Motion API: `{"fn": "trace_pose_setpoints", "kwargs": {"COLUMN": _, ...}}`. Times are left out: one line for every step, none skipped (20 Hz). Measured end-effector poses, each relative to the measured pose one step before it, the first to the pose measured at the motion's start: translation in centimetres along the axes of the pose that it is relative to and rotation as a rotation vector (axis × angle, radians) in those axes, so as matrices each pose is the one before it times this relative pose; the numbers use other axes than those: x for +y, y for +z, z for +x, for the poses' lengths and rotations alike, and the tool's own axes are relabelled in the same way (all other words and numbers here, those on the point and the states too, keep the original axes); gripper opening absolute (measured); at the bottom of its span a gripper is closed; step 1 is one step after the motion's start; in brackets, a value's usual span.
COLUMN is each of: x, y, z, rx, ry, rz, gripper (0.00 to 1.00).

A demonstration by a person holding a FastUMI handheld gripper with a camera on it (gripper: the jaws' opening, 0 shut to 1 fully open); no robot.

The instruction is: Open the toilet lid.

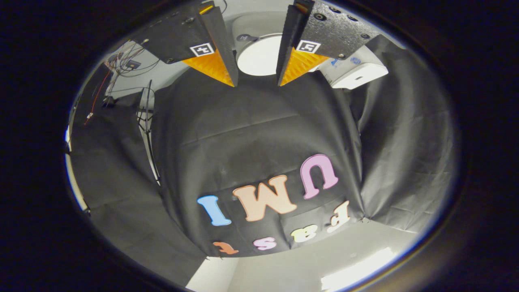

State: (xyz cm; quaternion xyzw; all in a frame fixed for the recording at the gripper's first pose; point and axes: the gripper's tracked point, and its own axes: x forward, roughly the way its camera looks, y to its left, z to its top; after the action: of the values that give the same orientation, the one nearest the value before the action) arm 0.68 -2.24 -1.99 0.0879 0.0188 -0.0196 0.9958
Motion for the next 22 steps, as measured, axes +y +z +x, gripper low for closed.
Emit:
{"fn": "trace_pose_setpoints", "kwargs": {"x": -0.44, "y": -0.258, "z": 0.11, "rx": 0.00275, "ry": -0.00767, "rz": 0.02469, "gripper": 0.59}}
{"fn": "trace_pose_setpoints", "kwargs": {"x": -0.43, "y": -0.265, "z": 0.116, "rx": 0.00571, "ry": -0.00919, "rz": 0.02348, "gripper": 0.59}}
{"fn": "trace_pose_setpoints", "kwargs": {"x": -0.3, "y": -0.284, "z": 0.089, "rx": 0.00785, "ry": -0.00653, "rz": 0.02255, "gripper": 0.59}}
{"fn": "trace_pose_setpoints", "kwargs": {"x": -0.344, "y": -0.206, "z": 0.096, "rx": 0.00725, "ry": -0.00702, "rz": 0.02652, "gripper": 0.59}}
{"fn": "trace_pose_setpoints", "kwargs": {"x": -0.337, "y": -0.303, "z": 0.035, "rx": 0.00679, "ry": -0.00396, "rz": 0.02583, "gripper": 0.59}}
{"fn": "trace_pose_setpoints", "kwargs": {"x": -0.341, "y": -0.149, "z": 0.157, "rx": 0.00471, "ry": -0.00424, "rz": 0.02671, "gripper": 0.59}}
{"fn": "trace_pose_setpoints", "kwargs": {"x": -0.384, "y": -0.249, "z": 0.103, "rx": 0.00293, "ry": -0.00234, "rz": 0.02585, "gripper": 0.59}}
{"fn": "trace_pose_setpoints", "kwargs": {"x": -0.34, "y": -0.084, "z": 0.158, "rx": 0.00089, "ry": -0.00221, "rz": 0.02646, "gripper": 0.59}}
{"fn": "trace_pose_setpoints", "kwargs": {"x": -0.315, "y": -0.065, "z": 0.154, "rx": -0.0026, "ry": 0.00069, "rz": 0.02656, "gripper": 0.59}}
{"fn": "trace_pose_setpoints", "kwargs": {"x": -0.293, "y": 0.064, "z": 0.119, "rx": -0.00177, "ry": -0.00185, "rz": 0.02881, "gripper": 0.59}}
{"fn": "trace_pose_setpoints", "kwargs": {"x": -0.431, "y": -0.033, "z": 0.289, "rx": -0.00594, "ry": -0.00524, "rz": 0.02702, "gripper": 0.59}}
{"fn": "trace_pose_setpoints", "kwargs": {"x": -0.205, "y": 0.189, "z": 0.316, "rx": -0.0114, "ry": 0.0034, "rz": 0.0241, "gripper": 0.59}}
{"fn": "trace_pose_setpoints", "kwargs": {"x": -0.043, "y": 0.132, "z": 0.382, "rx": -0.01412, "ry": 0.00546, "rz": 0.0228, "gripper": 0.59}}
{"fn": "trace_pose_setpoints", "kwargs": {"x": -0.11, "y": 0.139, "z": 0.525, "rx": -0.01196, "ry": 0.00312, "rz": 0.02786, "gripper": 0.59}}
{"fn": "trace_pose_setpoints", "kwargs": {"x": -0.354, "y": -0.397, "z": 0.481, "rx": -0.00019, "ry": 0.00139, "rz": 0.0282, "gripper": 0.59}}
{"fn": "trace_pose_setpoints", "kwargs": {"x": -0.355, "y": -0.475, "z": 0.563, "rx": 0.00631, "ry": -0.00581, "rz": 0.02625, "gripper": 0.59}}
{"fn": "trace_pose_setpoints", "kwargs": {"x": -0.437, "y": -0.651, "z": 0.509, "rx": 0.00698, "ry": -0.00722, "rz": 0.02621, "gripper": 0.59}}
{"fn": "trace_pose_setpoints", "kwargs": {"x": -0.213, "y": -0.406, "z": 0.609, "rx": -0.00004, "ry": -0.00265, "rz": 0.02635, "gripper": 0.59}}
{"fn": "trace_pose_setpoints", "kwargs": {"x": -0.098, "y": -0.487, "z": 0.652, "rx": -0.00802, "ry": 0.00313, "rz": 0.02903, "gripper": 0.59}}
{"fn": "trace_pose_setpoints", "kwargs": {"x": 0.023, "y": -0.404, "z": 0.591, "rx": -0.01536, "ry": 0.00578, "rz": 0.02759, "gripper": 0.59}}
{"fn": "trace_pose_setpoints", "kwargs": {"x": -0.024, "y": -0.527, "z": 0.625, "rx": -0.01345, "ry": 0.00818, "rz": 0.02591, "gripper": 0.59}}
{"fn": "trace_pose_setpoints", "kwargs": {"x": -0.065, "y": -0.852, "z": 0.459, "rx": -0.012, "ry": 0.0107, "rz": 0.03545, "gripper": 0.59}}
